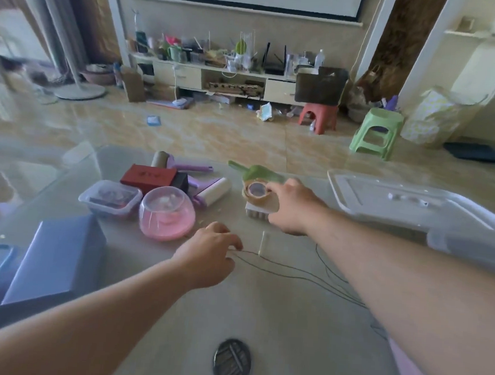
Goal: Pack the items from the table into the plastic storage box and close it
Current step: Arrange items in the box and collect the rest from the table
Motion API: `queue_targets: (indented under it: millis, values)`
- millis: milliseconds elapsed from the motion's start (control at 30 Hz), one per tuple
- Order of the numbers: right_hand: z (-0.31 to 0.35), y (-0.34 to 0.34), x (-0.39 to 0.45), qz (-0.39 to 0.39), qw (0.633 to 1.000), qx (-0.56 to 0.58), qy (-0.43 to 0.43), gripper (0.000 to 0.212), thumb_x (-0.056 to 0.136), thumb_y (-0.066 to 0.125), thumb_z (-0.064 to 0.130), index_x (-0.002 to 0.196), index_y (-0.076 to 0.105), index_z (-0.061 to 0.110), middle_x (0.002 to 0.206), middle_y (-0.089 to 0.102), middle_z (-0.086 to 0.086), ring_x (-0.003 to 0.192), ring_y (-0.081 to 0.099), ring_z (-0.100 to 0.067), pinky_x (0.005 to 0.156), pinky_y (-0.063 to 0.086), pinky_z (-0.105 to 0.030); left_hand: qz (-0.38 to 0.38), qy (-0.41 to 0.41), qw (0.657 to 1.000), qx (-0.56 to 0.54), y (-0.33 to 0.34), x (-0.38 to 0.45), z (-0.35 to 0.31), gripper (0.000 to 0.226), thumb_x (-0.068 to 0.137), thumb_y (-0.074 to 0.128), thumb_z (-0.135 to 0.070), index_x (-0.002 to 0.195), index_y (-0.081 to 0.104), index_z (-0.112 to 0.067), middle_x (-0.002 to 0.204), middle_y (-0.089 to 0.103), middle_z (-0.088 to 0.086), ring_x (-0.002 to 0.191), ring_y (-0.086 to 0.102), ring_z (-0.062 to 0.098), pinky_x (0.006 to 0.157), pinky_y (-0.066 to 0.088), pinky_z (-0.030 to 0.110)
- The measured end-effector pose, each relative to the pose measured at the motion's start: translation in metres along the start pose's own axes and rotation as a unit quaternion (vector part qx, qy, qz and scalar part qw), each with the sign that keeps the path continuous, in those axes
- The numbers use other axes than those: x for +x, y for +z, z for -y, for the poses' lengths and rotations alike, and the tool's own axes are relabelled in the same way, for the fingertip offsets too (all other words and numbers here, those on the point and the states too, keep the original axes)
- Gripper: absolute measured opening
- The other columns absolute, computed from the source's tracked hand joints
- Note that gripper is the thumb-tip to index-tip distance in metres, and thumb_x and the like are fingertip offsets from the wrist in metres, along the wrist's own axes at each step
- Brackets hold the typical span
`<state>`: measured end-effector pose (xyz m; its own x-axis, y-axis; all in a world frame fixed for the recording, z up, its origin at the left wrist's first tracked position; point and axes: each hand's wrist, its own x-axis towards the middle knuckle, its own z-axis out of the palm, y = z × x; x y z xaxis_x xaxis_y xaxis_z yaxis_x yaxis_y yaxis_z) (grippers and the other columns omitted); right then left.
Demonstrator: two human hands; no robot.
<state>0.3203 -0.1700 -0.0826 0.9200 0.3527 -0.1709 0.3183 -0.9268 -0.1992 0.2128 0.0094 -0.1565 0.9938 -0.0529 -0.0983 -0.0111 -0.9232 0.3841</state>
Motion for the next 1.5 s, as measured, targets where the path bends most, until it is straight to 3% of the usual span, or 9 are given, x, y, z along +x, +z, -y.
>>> queue_targets:
  millis: [200, 333, 633, 833, 967, 1033, 1233, 1400, 1500]
  values:
    - [-0.002, 0.039, 0.095, -0.04, 0.997, 0.055, 0.035, 0.097, 0.08, 0.075, 0.057, 0.161, 0.026, 0.033, 0.16, 0.035, -0.01, 0.14, 0.041, -0.039, 0.112, 0.042, -0.043, -0.068, -0.013, 0.997, -0.024, 0.011, 0.083, -0.004, 0.05, 0.082, 0.06, -0.019, 0.131, 0.049, -0.019, 0.137, 0.042, 0.008, 0.129, 0.039, 0.035, 0.104, 0.042, 0.044]
    - [-0.007, 0.061, 0.12, -0.063, 0.992, 0.109, 0.023, 0.065, 0.077, 0.077, 0.062, 0.13, 0.06, 0.03, 0.13, 0.066, -0.001, 0.119, 0.062, -0.029, 0.097, 0.053, -0.039, -0.108, -0.029, 0.992, -0.056, 0.02, 0.113, -0.008, 0.037, 0.094, 0.055, -0.013, 0.125, 0.04, -0.001, 0.127, 0.037, 0.018, 0.121, 0.04, 0.037, 0.104, 0.034, 0.043]
    - [-0.029, 0.052, 0.084, -0.064, 0.97, 0.23, 0.047, 0.034, 0.075, 0.087, 0.047, 0.097, 0.074, 0.025, 0.096, 0.072, 0.004, 0.091, 0.068, -0.02, 0.066, 0.047, -0.028, -0.088, -0.023, 0.979, -0.181, 0.019, 0.113, -0.017, 0.058, 0.082, 0.077, -0.023, 0.116, 0.032, -0.01, 0.104, 0.052, 0.005, 0.09, 0.053, 0.028, 0.071, 0.034, 0.032]
    - [-0.013, 0.017, 0.021, -0.021, 0.948, 0.313, 0.046, 0.043, 0.067, 0.09, 0.055, 0.09, 0.075, 0.022, 0.094, 0.077, -0.005, 0.086, 0.076, -0.025, 0.067, 0.066, -0.05, -0.045, 0.001, 0.987, -0.156, -0.014, 0.053, -0.035, 0.099, 0.077, 0.079, -0.022, 0.153, 0.015, -0.024, 0.114, 0.052, -0.008, 0.1, 0.061, 0.02, 0.08, 0.046, 0.028]
    - [-0.003, -0.051, -0.051, -0.045, 0.937, 0.346, -0.007, 0.036, 0.075, 0.093, 0.039, 0.098, 0.076, 0.017, 0.099, 0.077, -0.009, 0.091, 0.076, -0.027, 0.071, 0.066, -0.05, -0.07, 0.089, 0.988, -0.106, -0.066, 0.01, -0.073, 0.1, 0.074, 0.082, -0.02, 0.141, 0.012, -0.041, 0.118, 0.066, 0.005, 0.094, 0.067, 0.025, 0.095, 0.048, 0.045]
    - [-0.012, -0.087, -0.092, -0.067, 0.929, 0.363, -0.031, 0.04, 0.075, 0.094, 0.035, 0.105, 0.075, 0.016, 0.103, 0.076, -0.008, 0.093, 0.075, -0.026, 0.073, 0.066, -0.048, -0.083, 0.097, 0.982, -0.14, -0.092, -0.011, -0.107, 0.098, 0.074, 0.082, -0.019, 0.138, 0.011, -0.043, 0.117, 0.062, 0.001, 0.09, 0.065, 0.02, 0.079, 0.053, 0.036]
    - [-0.111, -0.149, -0.221, -0.118, 0.899, 0.422, -0.013, 0.04, 0.084, 0.088, 0.022, 0.12, 0.073, 0.014, 0.105, 0.078, -0.008, 0.089, 0.076, -0.027, 0.075, 0.064, -0.042, 0.053, 0.188, 0.944, -0.267, -0.119, -0.068, -0.24, 0.047, 0.074, 0.059, -0.034, 0.117, 0.043, -0.023, 0.099, 0.069, 0.009, 0.085, 0.066, 0.03, 0.07, 0.056, 0.036]
    - [-0.205, -0.151, -0.315, -0.197, 0.858, 0.471, 0.061, 0.023, 0.094, 0.078, 0.031, 0.113, 0.075, 0.018, 0.068, 0.069, 0.015, 0.065, 0.07, -0.008, 0.068, 0.061, -0.033, 0.242, 0.089, 0.871, -0.418, -0.076, -0.078, -0.35, 0.047, 0.09, 0.045, -0.032, 0.122, 0.058, 0.0, 0.106, 0.068, 0.024, 0.088, 0.065, 0.029, 0.078, 0.055, 0.036]
    - [-0.25, -0.142, -0.345, -0.25, 0.845, 0.455, 0.127, 0.028, 0.09, 0.081, 0.036, 0.116, 0.073, 0.026, 0.09, 0.075, 0.002, 0.078, 0.079, -0.023, 0.071, 0.062, -0.038, 0.317, 0.009, 0.836, -0.448, -0.048, -0.082, -0.395, 0.045, 0.103, 0.03, -0.029, 0.117, 0.059, 0.002, 0.094, 0.071, 0.022, 0.079, 0.069, 0.03, 0.07, 0.057, 0.035]
